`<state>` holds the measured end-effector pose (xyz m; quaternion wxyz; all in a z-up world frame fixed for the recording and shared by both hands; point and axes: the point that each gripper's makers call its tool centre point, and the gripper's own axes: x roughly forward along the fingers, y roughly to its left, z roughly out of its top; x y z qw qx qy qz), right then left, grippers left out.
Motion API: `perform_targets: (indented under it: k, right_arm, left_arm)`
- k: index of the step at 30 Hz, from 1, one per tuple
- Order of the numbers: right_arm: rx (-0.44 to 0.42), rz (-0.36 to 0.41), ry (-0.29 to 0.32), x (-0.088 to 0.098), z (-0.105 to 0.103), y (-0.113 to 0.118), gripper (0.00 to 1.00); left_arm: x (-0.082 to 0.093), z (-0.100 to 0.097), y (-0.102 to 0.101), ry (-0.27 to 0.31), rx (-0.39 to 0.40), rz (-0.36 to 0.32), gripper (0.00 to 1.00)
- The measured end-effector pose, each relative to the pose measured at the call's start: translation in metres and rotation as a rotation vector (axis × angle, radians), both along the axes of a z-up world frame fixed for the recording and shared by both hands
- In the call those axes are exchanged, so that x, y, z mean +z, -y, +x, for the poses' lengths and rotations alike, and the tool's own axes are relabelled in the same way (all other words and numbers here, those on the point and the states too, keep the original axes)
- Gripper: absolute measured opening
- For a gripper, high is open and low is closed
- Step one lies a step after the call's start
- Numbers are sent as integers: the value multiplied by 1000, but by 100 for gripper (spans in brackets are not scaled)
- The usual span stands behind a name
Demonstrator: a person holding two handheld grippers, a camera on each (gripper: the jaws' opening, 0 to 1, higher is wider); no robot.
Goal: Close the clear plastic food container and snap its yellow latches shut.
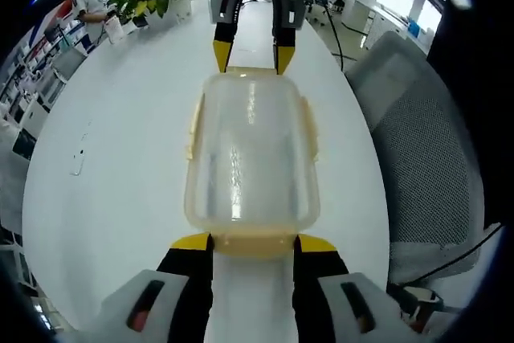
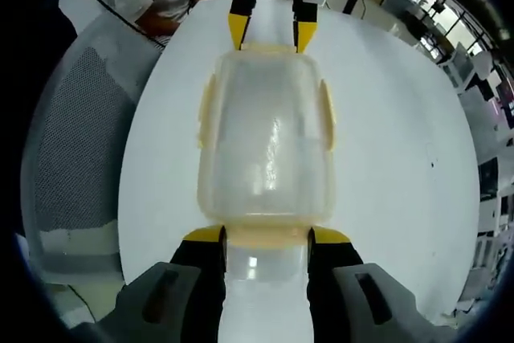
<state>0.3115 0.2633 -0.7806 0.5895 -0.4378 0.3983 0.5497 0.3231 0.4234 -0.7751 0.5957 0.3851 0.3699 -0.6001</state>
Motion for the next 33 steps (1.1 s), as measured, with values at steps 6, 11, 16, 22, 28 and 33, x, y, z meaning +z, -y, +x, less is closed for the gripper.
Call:
perform_targets:
  k: [6,11,16,22,28,33]
  right_arm:
    - [10,-1,3,2,2,13,36]
    - [5,9,4,2,5,22,36]
    - [10,5,8,1,4,32,36]
    - [0,17,-1,3,3,46,36]
    - [6,18,1,2,3,59,36]
    - [-5,13,-6,1,3,73,36]
  left_arm:
    - [0,1,11,0,0,6,33]
    - [1,3,22,5,5,11,33]
    - [1,4,31,7,1,21,33]
    - [1,5,45,9,-4,23,33]
    - [-1,6,60,15,-15,40,33]
    - [-4,6,73,15,-18,54,33]
